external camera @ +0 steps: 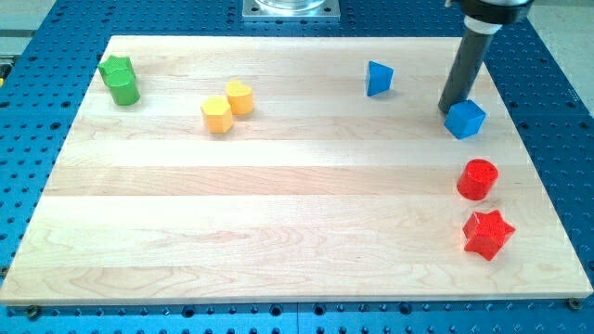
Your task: Push the blue triangle into the blue cube
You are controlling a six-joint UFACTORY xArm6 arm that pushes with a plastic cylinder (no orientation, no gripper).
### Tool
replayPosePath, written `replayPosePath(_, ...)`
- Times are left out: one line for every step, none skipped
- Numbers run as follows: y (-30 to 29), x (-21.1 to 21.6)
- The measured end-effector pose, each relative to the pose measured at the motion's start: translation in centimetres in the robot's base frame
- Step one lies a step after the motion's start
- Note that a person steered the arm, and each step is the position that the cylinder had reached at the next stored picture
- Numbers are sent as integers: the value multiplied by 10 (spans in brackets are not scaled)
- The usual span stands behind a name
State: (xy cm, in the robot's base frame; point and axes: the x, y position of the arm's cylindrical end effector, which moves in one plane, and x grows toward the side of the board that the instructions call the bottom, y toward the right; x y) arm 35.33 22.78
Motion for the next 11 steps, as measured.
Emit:
replayPosePath(23, -12)
replayPosePath(25, 51)
replayPosePath(41, 55)
replayPosePath(12, -7)
replayPosePath(-94, -22)
replayPosePath(-195, 10)
replayPosePath(-187, -51)
replayPosePath(-121, -67)
replayPosePath(-45, -35)
replayPosePath(-63, -51)
replayPosePath(-97, -55)
